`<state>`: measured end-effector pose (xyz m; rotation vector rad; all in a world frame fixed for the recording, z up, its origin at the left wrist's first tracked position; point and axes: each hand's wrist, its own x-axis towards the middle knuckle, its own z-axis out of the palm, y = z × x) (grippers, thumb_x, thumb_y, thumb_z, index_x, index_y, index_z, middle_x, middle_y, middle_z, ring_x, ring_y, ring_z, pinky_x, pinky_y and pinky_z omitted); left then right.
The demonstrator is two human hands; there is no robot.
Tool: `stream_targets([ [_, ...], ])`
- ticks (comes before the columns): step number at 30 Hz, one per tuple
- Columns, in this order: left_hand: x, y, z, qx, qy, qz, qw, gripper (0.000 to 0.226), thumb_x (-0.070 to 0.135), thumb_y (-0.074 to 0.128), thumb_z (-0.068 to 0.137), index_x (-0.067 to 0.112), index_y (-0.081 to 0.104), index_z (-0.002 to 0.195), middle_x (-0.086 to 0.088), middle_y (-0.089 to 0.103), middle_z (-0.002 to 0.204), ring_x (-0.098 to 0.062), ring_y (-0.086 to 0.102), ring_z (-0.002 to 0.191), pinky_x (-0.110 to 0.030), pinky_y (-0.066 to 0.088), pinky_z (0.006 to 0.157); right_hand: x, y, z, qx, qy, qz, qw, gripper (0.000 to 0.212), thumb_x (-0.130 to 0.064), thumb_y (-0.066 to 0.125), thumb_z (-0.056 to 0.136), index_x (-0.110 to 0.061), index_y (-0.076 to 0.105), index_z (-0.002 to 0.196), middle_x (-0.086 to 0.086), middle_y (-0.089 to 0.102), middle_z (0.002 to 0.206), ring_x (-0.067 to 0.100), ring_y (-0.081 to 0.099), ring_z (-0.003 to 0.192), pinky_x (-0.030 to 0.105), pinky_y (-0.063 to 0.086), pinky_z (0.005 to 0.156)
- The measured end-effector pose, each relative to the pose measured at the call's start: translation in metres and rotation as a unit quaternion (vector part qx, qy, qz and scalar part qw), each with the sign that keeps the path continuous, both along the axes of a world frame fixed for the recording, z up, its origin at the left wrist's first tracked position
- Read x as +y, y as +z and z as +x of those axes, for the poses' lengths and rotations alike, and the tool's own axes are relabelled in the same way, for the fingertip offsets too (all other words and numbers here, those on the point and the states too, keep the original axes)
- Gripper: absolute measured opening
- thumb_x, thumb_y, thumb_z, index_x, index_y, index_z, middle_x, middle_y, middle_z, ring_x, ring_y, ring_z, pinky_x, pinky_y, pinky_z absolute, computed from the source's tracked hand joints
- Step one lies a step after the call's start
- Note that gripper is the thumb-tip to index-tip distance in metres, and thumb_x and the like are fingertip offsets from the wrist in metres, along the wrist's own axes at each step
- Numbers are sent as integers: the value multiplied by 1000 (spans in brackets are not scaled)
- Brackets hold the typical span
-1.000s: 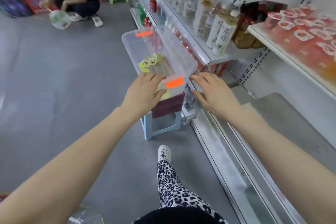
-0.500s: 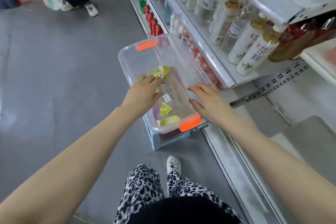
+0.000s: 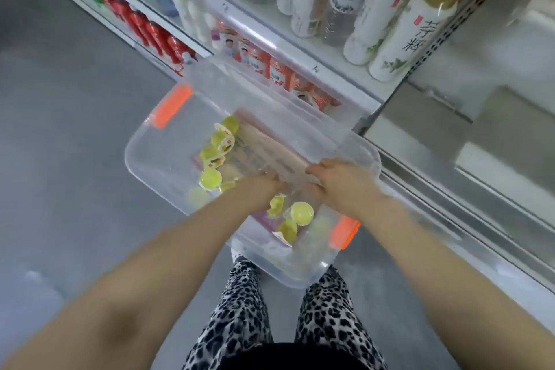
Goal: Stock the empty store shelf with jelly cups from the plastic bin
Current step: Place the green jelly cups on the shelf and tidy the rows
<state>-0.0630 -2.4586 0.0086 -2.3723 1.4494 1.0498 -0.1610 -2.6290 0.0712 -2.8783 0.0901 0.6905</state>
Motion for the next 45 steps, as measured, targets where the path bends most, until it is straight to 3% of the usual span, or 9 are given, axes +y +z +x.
stream_targets([
  [3,-15,-17,-5,29,-86,19,996,55,3,45,94,20,35,146,-10,42,140,-28,50,120,-33,41,87,7,-4,3,15,-61,-26,998,38,-37,40,97,-22,52,130,4,58,121,28,53,115,35,43,89],
  [10,-28,-32,9,13,-195,83,977,39,14,47,99,13,46,138,-8,51,138,-26,54,122,-32,43,95,33,-15,3,72,-137,-44,987,34,-32,45,97,-15,51,126,10,56,119,31,53,112,37,44,88],
  [13,-16,-18,35,14,-98,73,992,45,13,62,90,13,53,134,-13,53,133,-30,58,115,-31,44,78,51,-26,6,99,-168,-53,979,29,-26,49,95,-10,54,120,13,58,118,34,56,111,36,44,80],
  [16,3,-5,67,19,-15,6,1000,57,21,72,83,20,50,135,-14,43,136,-32,56,114,-32,44,89,69,-48,18,159,-173,-71,969,30,-22,55,92,-12,56,121,12,62,120,32,58,115,37,44,92],
  [20,25,10,90,49,74,-68,994,59,28,78,76,14,50,126,-11,42,126,-32,57,103,-36,46,88,85,-80,37,252,-136,-118,951,37,-25,48,93,-15,54,129,8,60,128,30,52,125,56,11,117],
  [23,43,15,99,81,122,-141,979,57,25,81,73,12,49,118,-8,44,121,-29,55,99,-36,43,83,91,-95,34,275,-155,-100,943,46,-31,43,98,-5,45,135,13,54,135,34,48,128,51,24,115],
  [29,59,17,110,67,152,-190,968,56,31,79,73,20,53,121,-6,48,114,-28,48,108,-32,38,88,86,-94,29,203,-233,-46,950,43,-18,51,95,-5,39,134,17,59,124,34,57,116,36,40,99],
  [35,58,25,110,58,178,-212,959,66,30,77,76,23,47,135,-8,48,123,-27,45,118,-33,36,99,80,-82,34,105,-339,75,932,58,-28,60,90,-24,34,142,15,44,131,35,47,120,40,37,99],
  [45,37,64,82,78,166,-282,942,62,19,82,69,25,58,126,-4,53,117,-22,53,110,-26,38,94,65,-14,10,-211,-371,163,890,32,-17,77,67,-14,55,90,1,56,94,23,55,89,28,40,73],
])
